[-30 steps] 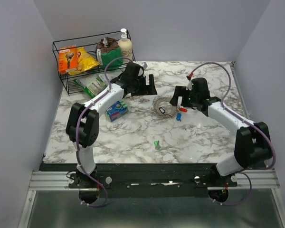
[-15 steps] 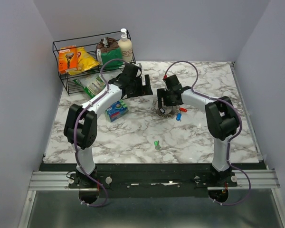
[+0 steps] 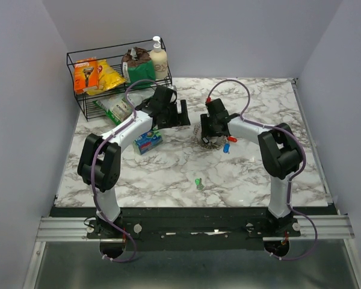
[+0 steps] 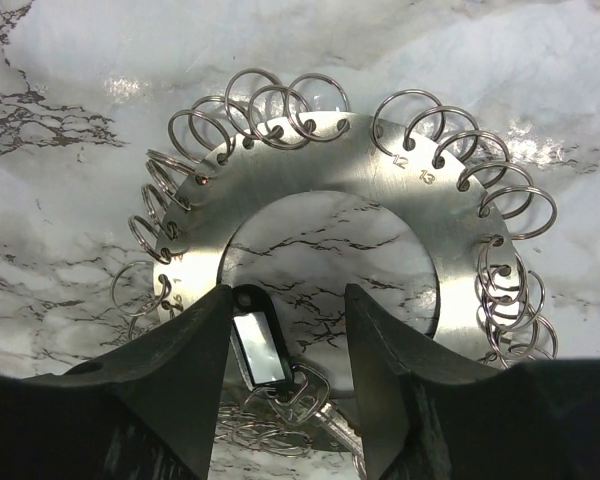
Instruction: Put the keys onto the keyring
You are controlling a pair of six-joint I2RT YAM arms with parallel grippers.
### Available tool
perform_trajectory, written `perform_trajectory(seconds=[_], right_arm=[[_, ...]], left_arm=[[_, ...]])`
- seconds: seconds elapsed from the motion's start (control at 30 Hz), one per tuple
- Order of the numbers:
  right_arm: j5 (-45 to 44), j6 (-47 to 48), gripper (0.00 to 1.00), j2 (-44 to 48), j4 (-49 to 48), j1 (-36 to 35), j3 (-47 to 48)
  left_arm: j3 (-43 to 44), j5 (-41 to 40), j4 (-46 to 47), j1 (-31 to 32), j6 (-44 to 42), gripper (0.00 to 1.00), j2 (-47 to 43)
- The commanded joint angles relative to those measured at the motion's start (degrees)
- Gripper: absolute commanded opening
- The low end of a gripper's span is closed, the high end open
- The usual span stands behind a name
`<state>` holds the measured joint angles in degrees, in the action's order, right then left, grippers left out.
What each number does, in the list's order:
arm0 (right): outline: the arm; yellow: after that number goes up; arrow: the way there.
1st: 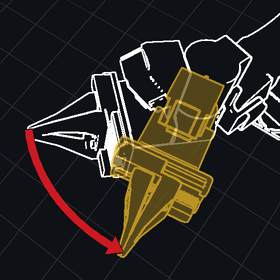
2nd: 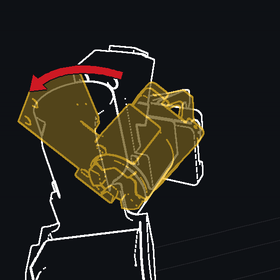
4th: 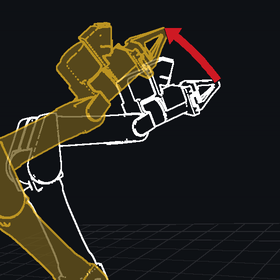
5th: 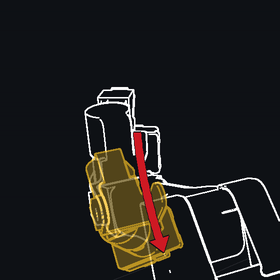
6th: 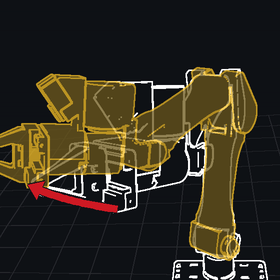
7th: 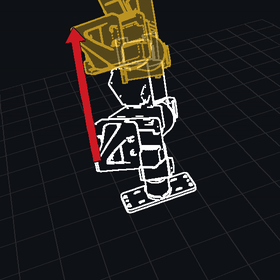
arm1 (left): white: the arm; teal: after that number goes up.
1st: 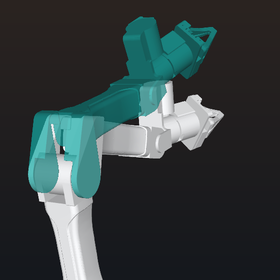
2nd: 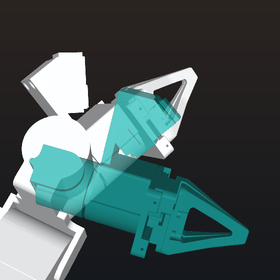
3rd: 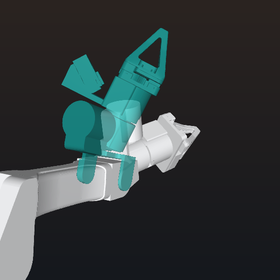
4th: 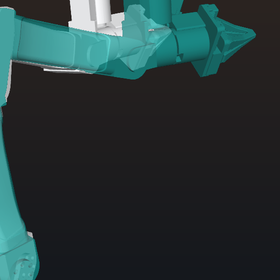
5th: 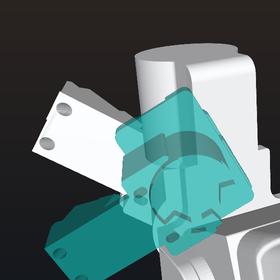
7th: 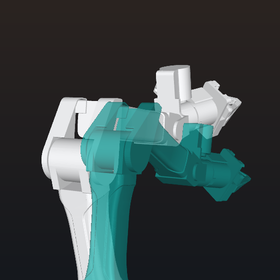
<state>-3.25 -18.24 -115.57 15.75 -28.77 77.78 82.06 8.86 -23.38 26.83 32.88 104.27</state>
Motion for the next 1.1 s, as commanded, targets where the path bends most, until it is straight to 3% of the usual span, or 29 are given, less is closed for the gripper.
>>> perform_trajectory(seconds=[0.0, 0.8, 1.07], right_arm=[[-0.09, -1.62, 0.56, -0.10, 1.74, -1.81, -4.91], [8.78, -9.79, 0.57, 12.99, 3.68, -8.84, -20.38], [3.78, -12.08, 0.62, 24.06, 3.50, -9.37, -21.09]], left_arm=[[-0.68, -1.92, -0.27, -0.37, -0.10, 0.99, -3.02], [-5.50, -3.06, -1.06, -0.73, -0.71, 0.99, -9.43], [-7.35, -0.17, -0.09, -0.73, -2.38, 0.99, -11.10]])
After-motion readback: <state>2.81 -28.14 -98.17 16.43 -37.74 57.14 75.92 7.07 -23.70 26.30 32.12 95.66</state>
